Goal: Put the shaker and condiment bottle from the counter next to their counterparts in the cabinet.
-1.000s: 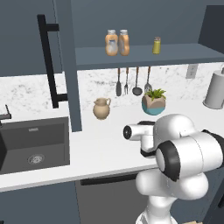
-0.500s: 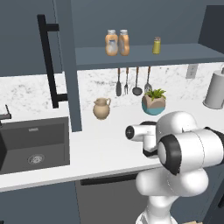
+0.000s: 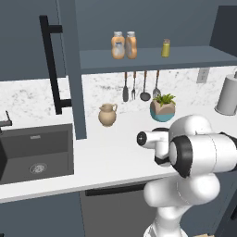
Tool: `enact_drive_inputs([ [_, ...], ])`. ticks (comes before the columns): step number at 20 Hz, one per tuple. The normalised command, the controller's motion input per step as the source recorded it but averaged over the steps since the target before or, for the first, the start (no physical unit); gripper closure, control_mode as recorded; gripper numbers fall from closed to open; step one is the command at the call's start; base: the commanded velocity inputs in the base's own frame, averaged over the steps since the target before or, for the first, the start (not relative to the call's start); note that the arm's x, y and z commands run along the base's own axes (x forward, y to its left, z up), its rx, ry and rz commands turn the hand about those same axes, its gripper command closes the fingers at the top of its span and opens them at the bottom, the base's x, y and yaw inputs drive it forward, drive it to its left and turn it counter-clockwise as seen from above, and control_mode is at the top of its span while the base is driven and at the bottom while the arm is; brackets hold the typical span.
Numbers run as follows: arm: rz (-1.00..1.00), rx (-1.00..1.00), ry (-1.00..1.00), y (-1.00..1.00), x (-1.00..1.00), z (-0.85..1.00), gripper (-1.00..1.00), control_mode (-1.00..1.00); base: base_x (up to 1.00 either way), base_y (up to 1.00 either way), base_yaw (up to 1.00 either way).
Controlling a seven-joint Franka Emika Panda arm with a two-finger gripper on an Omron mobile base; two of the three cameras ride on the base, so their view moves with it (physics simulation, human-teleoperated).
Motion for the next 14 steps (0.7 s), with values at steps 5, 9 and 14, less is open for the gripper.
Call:
enact_drive_inputs([
  [5,0.00,0.00,0.01,0.00,0.04,-0.42,1.00,-1.00,0.00,0.00,0.00],
  [9,0.00,0.01,0.05,-0.02,0.16,-0.06,1.00,-1.00,0.00,0.00,0.00],
  [14,-0.07,0.00,0.00,-0.40,0.16,0.33,1.00,-1.00,0.00,0.00,0.00],
])
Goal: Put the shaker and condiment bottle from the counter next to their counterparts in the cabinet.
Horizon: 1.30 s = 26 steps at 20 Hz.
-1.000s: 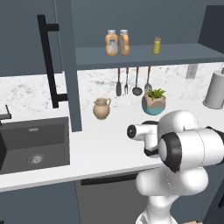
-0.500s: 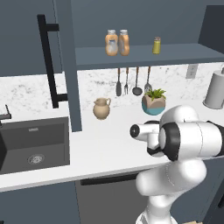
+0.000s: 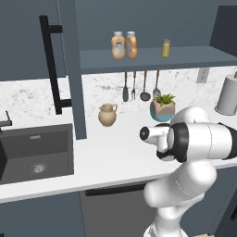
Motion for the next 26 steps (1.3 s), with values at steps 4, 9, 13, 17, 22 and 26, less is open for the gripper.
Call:
enact_drive_inputs([
  [4,-0.10,0.00,0.00,-0.14,0.00,0.58,1.00,-1.00,0.00,0.00,0.00],
  [9,-0.04,0.00,0.00,-0.07,0.00,0.58,1.00,-1.00,0.00,0.00,0.00],
  [13,0.00,0.00,0.00,-0.16,0.00,0.44,1.00,-1.00,0.00,0.00,0.00],
  [17,0.00,0.00,0.00,0.00,-0.04,0.61,1.00,-1.00,0.00,0.00,0.00],
  [22,0.00,0.00,-0.02,0.00,-0.09,0.49,1.00,-1.00,0.00,0.00,0.00],
  [26,0.00,-0.06,-0.12,-0.03,-0.09,0.45,1.00,-1.00,0.00,0.00,0.00],
])
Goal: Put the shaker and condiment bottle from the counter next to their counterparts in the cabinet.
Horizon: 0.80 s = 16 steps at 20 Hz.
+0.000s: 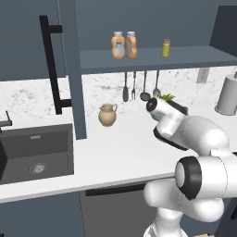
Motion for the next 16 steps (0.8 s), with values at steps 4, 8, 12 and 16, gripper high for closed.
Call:
enact_drive_inputs([
  [4,0.01,-0.08,-0.04,-0.02,0.11,0.64,1.00,-1.00,0.00,0.00,0.00],
  [8,0.01,-0.15,-0.01,-0.02,0.13,0.68,1.00,-1.00,0.00,0.00,0.00],
  [12,0.06,-0.12,0.00,-0.04,0.08,0.61,1.00,-1.00,0.00,0.00,0.00],
  [16,0.12,-0.04,0.00,-0.22,0.09,0.73,1.00,-1.00,0.00,0.00,0.00],
])
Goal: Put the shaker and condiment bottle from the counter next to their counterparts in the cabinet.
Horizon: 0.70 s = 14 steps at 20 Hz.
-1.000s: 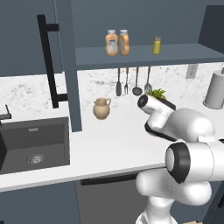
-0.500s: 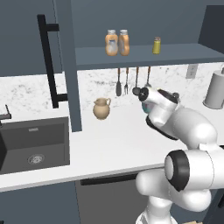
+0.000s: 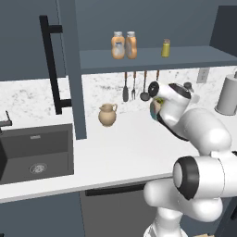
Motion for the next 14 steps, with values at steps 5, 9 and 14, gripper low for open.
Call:
enact_drive_inputs([
  [5,0.15,0.00,0.00,-0.31,0.04,0.72,1.00,-1.00,0.00,0.00,0.00],
  [9,0.12,0.00,0.00,-0.20,0.13,0.73,1.00,-1.00,0.00,0.00,0.00],
  [14,0.14,0.00,0.02,-0.01,0.23,0.60,1.00,-1.00,0.00,0.00,0.00],
])
